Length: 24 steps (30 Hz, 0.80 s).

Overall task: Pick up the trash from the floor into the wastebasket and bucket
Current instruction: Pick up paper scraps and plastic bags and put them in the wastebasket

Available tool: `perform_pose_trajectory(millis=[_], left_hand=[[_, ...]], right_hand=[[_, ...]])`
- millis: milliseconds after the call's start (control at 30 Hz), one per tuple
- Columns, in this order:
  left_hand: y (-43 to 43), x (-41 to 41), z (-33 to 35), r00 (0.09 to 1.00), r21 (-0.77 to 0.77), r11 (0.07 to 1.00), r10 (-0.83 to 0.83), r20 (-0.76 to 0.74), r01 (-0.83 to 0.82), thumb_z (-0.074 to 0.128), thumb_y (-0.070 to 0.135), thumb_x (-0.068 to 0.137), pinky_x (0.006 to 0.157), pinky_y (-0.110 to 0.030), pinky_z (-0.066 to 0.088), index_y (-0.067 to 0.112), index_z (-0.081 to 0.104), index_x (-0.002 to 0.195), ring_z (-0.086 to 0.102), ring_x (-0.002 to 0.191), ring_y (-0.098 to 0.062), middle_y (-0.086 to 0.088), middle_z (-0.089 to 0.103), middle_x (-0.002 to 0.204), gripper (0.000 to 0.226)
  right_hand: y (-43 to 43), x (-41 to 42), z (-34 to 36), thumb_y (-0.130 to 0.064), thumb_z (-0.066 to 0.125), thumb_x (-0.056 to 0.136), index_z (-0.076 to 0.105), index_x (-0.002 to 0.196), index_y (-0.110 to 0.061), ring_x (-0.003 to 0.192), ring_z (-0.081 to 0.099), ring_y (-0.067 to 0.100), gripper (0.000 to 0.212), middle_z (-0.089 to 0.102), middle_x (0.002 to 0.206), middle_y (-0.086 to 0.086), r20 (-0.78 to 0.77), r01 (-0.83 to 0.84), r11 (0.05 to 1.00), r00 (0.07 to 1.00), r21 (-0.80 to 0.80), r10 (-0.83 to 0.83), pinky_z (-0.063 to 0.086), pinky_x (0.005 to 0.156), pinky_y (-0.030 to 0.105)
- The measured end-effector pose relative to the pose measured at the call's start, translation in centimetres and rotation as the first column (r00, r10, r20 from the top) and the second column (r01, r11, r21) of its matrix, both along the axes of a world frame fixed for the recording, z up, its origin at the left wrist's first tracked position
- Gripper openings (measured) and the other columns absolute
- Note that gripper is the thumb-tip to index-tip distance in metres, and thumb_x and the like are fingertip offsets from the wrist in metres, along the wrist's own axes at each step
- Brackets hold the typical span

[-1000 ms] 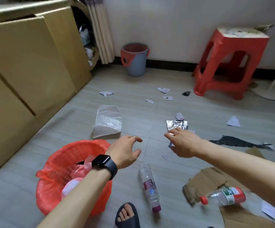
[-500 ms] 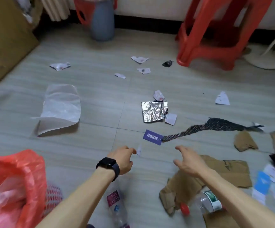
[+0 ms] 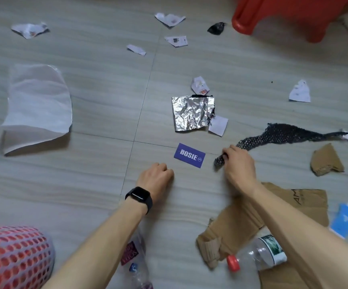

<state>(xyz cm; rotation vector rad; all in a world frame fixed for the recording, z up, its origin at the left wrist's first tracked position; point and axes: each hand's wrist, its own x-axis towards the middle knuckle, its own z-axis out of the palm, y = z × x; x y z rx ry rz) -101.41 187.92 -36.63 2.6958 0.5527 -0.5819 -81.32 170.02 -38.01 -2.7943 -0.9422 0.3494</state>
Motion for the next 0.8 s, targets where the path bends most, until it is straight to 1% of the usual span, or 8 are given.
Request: perform_pose_trajectory(millis=[100,200,267,400,533,600,700,800], left_hand=[[0.5,0.4,0.0,0.996,-0.070,0.994,0.087,0.032,-0.084,0.047,0.019,0.098,0.080,-0.037,0.047,0.026,0.058,0.120,0.052,0.111,-0.026,-0.003,0.056,0.115,0.026],[1.1,2.5,0.9,0.980,-0.120,0.983,0.154,0.126,-0.139,0.051,0.030,0.099,0.080,-0.034,0.047,0.029,0.062,0.116,0.053,0.112,-0.021,0.004,0.061,0.113,0.020],[1.7,4.8,1.6,0.968,-0.150,0.979,0.165,0.188,-0.138,0.059,0.035,0.096,0.077,-0.031,0.045,0.029,0.068,0.109,0.053,0.110,-0.020,0.004,0.060,0.113,0.017],[2.7,8.9,1.8,0.990,-0.127,0.991,0.060,0.128,-0.044,0.070,0.033,0.088,0.094,-0.038,0.045,0.028,0.072,0.102,0.043,0.127,-0.025,0.000,0.045,0.141,0.015],[2.9,9.8,0.8,0.995,-0.043,0.998,-0.040,0.091,0.045,0.072,0.029,0.085,0.088,-0.040,0.047,0.025,0.069,0.093,0.046,0.116,-0.028,-0.001,0.048,0.128,0.009],[2.5,9.5,0.2,0.993,-0.034,0.999,-0.005,0.114,0.009,0.069,0.026,0.087,0.081,-0.039,0.047,0.021,0.068,0.095,0.048,0.110,-0.028,-0.003,0.049,0.120,0.009],[2.1,8.9,-0.2,0.992,-0.079,0.994,0.088,0.087,-0.081,0.067,0.028,0.090,0.077,-0.035,0.044,0.019,0.064,0.100,0.047,0.106,-0.026,-0.005,0.048,0.115,0.014],[2.3,8.1,-0.7,0.984,-0.114,0.981,0.164,0.074,-0.155,0.065,0.033,0.089,0.080,-0.037,0.046,0.019,0.060,0.101,0.049,0.104,-0.028,-0.008,0.051,0.110,0.019]], right_hand=[[-0.9,-0.3,0.6,-0.006,0.061,0.089,0.073,0.105,-0.012,0.101,0.061,0.031,0.021,0.066,0.109,0.007,-0.069,0.031,0.992,0.997,0.118,-0.023,0.045,0.085,0.034],[-0.4,0.4,2.0,-0.014,0.074,0.084,0.061,0.128,-0.018,0.111,0.055,0.022,0.046,0.053,0.127,0.009,-0.336,0.316,0.926,0.912,0.207,-0.237,0.037,0.099,0.025],[0.8,1.7,2.7,-0.021,0.081,0.079,0.052,0.137,-0.021,0.124,0.049,0.024,0.065,0.045,0.138,0.012,-0.428,0.418,0.883,0.853,0.215,-0.299,0.031,0.103,0.022],[4.0,5.6,3.8,-0.022,0.081,0.080,0.044,0.145,-0.021,0.138,0.039,0.025,0.075,0.035,0.151,0.012,-0.417,0.370,0.903,0.872,0.217,-0.257,0.026,0.109,0.023],[6.5,9.1,2.9,-0.024,0.081,0.081,0.035,0.152,-0.018,0.145,0.031,0.024,0.085,0.028,0.158,0.011,-0.374,0.171,0.982,0.918,0.077,-0.131,0.023,0.114,0.025],[6.9,9.3,2.1,-0.023,0.076,0.085,0.039,0.150,-0.015,0.139,0.038,0.026,0.076,0.032,0.154,0.011,-0.349,0.094,0.996,0.933,-0.005,-0.090,0.027,0.113,0.027],[6.7,8.0,1.0,-0.022,0.070,0.089,0.054,0.134,-0.016,0.120,0.052,0.031,0.048,0.048,0.134,0.014,-0.300,0.123,0.992,0.947,0.021,-0.111,0.038,0.103,0.033],[6.1,6.6,0.3,-0.014,0.065,0.088,0.063,0.115,-0.018,0.107,0.058,0.035,0.027,0.064,0.114,0.014,-0.246,0.079,0.997,0.967,0.028,-0.069,0.042,0.084,0.034]])
